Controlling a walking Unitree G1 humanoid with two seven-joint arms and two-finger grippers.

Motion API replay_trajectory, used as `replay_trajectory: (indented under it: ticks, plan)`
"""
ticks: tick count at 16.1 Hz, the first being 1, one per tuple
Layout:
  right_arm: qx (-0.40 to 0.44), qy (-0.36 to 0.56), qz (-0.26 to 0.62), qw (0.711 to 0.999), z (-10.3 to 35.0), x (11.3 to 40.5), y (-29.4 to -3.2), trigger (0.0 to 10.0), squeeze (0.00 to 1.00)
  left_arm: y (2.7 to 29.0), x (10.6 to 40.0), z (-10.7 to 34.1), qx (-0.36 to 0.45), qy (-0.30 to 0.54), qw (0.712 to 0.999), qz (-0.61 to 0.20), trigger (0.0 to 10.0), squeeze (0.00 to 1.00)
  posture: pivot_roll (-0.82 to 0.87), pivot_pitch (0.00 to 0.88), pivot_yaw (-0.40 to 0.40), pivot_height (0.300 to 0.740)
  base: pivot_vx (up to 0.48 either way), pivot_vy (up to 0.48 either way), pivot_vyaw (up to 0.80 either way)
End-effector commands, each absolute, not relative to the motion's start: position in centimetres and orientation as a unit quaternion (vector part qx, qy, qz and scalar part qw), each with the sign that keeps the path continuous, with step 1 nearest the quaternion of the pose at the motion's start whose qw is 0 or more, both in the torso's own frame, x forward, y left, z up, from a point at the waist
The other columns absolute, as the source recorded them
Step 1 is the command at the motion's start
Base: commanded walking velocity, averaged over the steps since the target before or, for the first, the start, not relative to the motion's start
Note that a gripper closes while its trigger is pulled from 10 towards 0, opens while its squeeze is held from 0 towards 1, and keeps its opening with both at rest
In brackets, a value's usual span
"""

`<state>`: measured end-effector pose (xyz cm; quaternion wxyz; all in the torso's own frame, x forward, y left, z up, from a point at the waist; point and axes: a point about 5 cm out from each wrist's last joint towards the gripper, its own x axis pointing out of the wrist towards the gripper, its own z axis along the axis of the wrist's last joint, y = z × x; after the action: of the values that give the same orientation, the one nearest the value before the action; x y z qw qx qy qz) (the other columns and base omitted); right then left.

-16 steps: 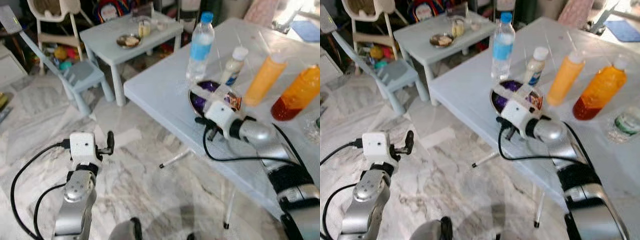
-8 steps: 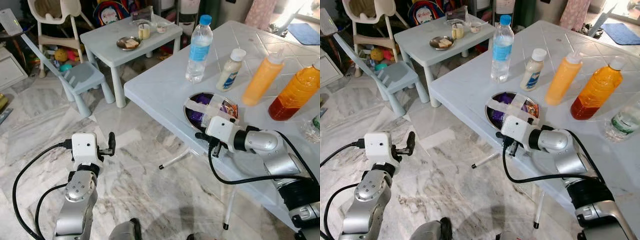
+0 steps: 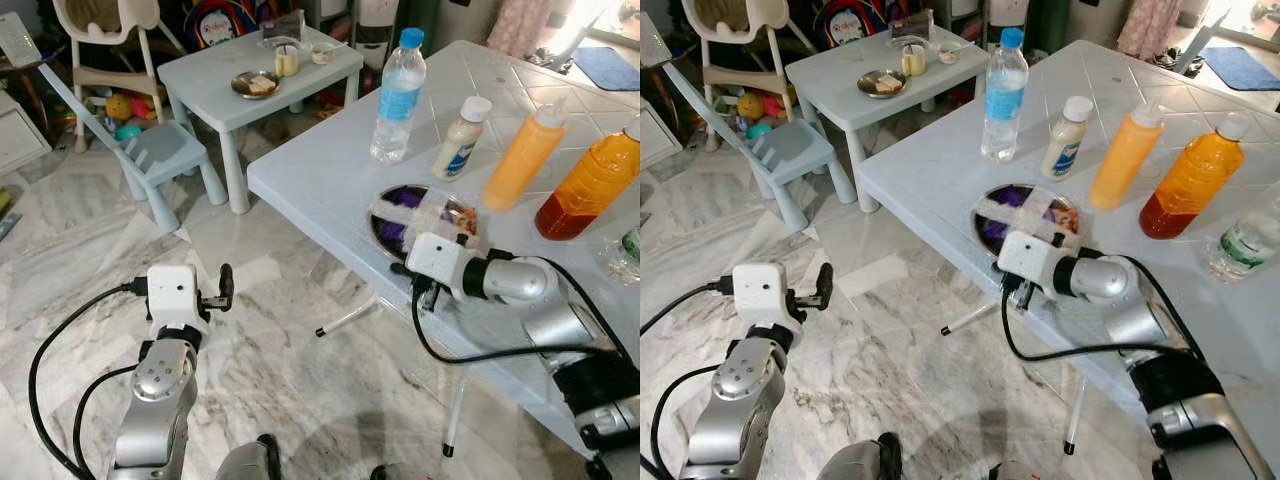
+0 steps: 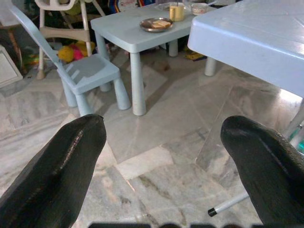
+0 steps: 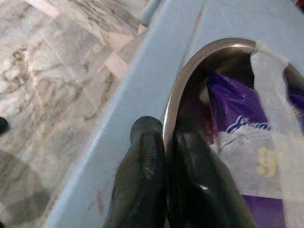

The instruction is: Restocking fridge

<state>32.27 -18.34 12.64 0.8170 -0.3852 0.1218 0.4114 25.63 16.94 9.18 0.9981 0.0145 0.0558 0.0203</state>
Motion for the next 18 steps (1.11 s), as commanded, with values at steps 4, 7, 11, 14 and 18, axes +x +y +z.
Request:
replay_trajectory:
  ticks: [4, 7, 11, 14, 18]
  plan:
    - [-0.394, 0.183, 0.401, 0.807, 10.30, 31.86, -19.68, 10.0, 1.00, 17.27, 25.56, 8.81, 0.016, 0.068, 0.997, 0.025, 10.0, 0.00, -0.03, 0.136, 0.060, 0.740, 0.000, 0.000, 0.00]
    - [-0.398, 0.180, 0.402, 0.805, 10.29, 32.06, -19.59, 10.0, 1.00, 17.27, 25.58, 8.81, 0.016, 0.068, 0.997, 0.024, 10.0, 0.00, -0.03, 0.135, 0.059, 0.740, 0.000, 0.000, 0.00]
    - [-0.398, 0.180, 0.402, 0.805, 10.29, 32.06, -19.59, 10.0, 1.00, 17.27, 25.58, 8.81, 0.016, 0.068, 0.997, 0.024, 10.0, 0.00, -0.03, 0.135, 0.059, 0.740, 0.000, 0.000, 0.00]
    - [-0.398, 0.180, 0.402, 0.805, 10.29, 32.06, -19.59, 10.0, 1.00, 17.27, 25.58, 8.81, 0.016, 0.068, 0.997, 0.024, 10.0, 0.00, -0.03, 0.135, 0.059, 0.740, 0.000, 0.000, 0.00]
    - [-0.398, 0.180, 0.402, 0.805, 10.29, 32.06, -19.59, 10.0, 1.00, 17.27, 25.58, 8.81, 0.016, 0.068, 0.997, 0.024, 10.0, 0.00, -0.03, 0.135, 0.059, 0.740, 0.000, 0.000, 0.00]
